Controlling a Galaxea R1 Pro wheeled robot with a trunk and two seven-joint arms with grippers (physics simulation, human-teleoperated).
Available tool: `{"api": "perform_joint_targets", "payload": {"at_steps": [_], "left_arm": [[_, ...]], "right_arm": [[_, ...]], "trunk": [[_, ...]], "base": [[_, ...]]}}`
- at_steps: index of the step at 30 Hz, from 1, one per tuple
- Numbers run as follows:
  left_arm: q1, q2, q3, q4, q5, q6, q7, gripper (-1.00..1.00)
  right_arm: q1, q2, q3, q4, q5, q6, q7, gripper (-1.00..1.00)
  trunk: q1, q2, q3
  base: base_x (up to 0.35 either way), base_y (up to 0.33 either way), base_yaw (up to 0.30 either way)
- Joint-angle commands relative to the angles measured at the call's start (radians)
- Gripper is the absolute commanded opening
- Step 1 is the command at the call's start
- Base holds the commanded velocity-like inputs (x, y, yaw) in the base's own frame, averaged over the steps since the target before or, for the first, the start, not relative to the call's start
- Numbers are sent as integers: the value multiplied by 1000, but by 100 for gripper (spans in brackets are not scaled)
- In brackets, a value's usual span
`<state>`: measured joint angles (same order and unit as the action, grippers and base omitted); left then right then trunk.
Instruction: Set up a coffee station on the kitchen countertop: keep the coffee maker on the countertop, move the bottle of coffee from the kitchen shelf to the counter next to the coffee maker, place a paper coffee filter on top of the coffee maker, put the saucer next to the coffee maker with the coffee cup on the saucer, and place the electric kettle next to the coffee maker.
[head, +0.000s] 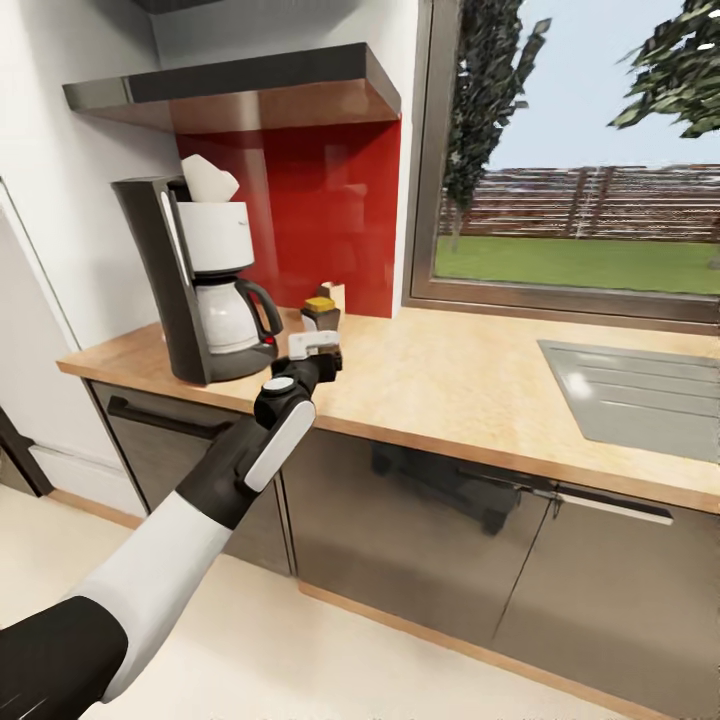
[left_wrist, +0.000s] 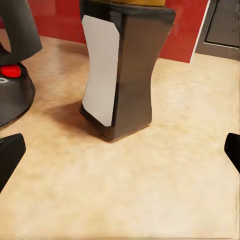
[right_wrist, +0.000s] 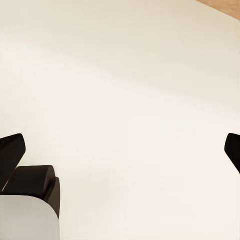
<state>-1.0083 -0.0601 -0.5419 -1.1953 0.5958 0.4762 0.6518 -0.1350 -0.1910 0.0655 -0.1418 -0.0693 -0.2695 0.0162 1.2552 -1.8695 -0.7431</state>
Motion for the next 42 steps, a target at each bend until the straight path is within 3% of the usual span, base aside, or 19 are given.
{"api": "perform_joint_targets", "payload": {"at_steps": [1, 6, 7, 11, 12, 13, 15, 16, 17, 18, 19, 20, 21, 23, 25, 26, 29, 34, 42], "left_arm": [[-1, 0, -6, -16, 8, 3, 8, 100], [-1, 0, -63, -93, 11, 7, 8, 100], [0, 0, -134, -190, 14, 12, 5, 100], [0, 0, -214, -275, 27, 22, -62, 100], [1, 1, -256, -299, 59, 24, -172, 100], [1, 2, -268, -304, 73, 25, -219, 100], [9, 27, -308, -315, 113, 24, -448, 100], [11, 38, -318, -317, 118, 23, -518, 100], [15, 63, -339, -317, 127, 22, -671, 100], [16, 79, -349, -314, 130, 22, -762, 100], [18, 113, -364, -301, 134, 19, -930, 100], [19, 129, -369, -290, 136, 18, -1003, 100], [24, 158, -377, -263, 138, 13, -1126, 100], [51, 193, -384, -220, 141, 6, -1280, 100], [87, 217, -387, -185, 141, 0, -1381, 100], [135, 237, -389, -144, 142, -20, -1479, 100], [254, 286, -392, -23, 142, -166, -1686, 100], [366, 317, -395, 190, 143, -344, -1835, 100], [481, 319, -396, 625, 145, -520, -1895, 100]], "right_arm": [[0, -1, 7, 1, -7, -4, 2, 100], [0, -1, 7, 1, -7, -4, 1, 100], [-1, -1, 7, 1, -7, -4, 1, 100], [-1, -1, 7, 1, -7, -4, 1, 100], [-1, -1, 7, 1, -7, -4, 1, 100], [-1, -1, 7, 1, -7, -4, 1, 100], [-1, -1, 7, 1, -7, -4, 1, 100], [-1, -1, 7, 1, -7, -4, 1, 100], [-1, -1, 7, 1, -7, -4, 1, 100], [0, -1, 7, 1, -7, -4, 1, 100], [-1, -1, 7, 1, -7, -4, 1, 100], [-1, -1, 7, 1, -7, -4, 1, 100], [-1, -1, 7, 1, -7, -4, 1, 100], [-1, -1, 7, 1, -7, -4, 1, 100], [-1, -1, 7, 1, -7, -4, 1, 100], [-1, -1, 7, 1, -7, -4, 1, 100], [-1, -1, 7, 1, -7, -5, 1, 100], [0, -1, 7, 1, -7, -5, 1, 100], [-1, -1, 5, 1, -7, -5, 1, 100]], "trunk": [[0, 0, -1], [0, 0, -1], [0, 0, -1], [0, 0, -1], [0, 0, -1], [0, 0, -1], [0, 0, -1], [0, 0, -1], [0, 0, -1], [0, 0, -1], [0, 0, -1], [0, 0, -1], [0, 0, -1], [0, 0, -1], [0, 0, -1], [0, 0, -1], [0, 0, -1], [0, 0, -1], [0, 0, -1]], "base": [[-44, 0, 0], [-22, 0, 0], [-4, 0, 0], [-2, 0, 0], [0, 0, 0], [0, 0, 0], [0, 0, 0], [0, 0, 0], [0, 0, 0], [0, 0, 0], [0, 0, 0], [0, 0, 0], [0, 0, 0], [0, 0, 0], [0, 0, 0], [0, 0, 0], [0, 0, 0], [0, 0, 0], [0, 0, 0]]}}
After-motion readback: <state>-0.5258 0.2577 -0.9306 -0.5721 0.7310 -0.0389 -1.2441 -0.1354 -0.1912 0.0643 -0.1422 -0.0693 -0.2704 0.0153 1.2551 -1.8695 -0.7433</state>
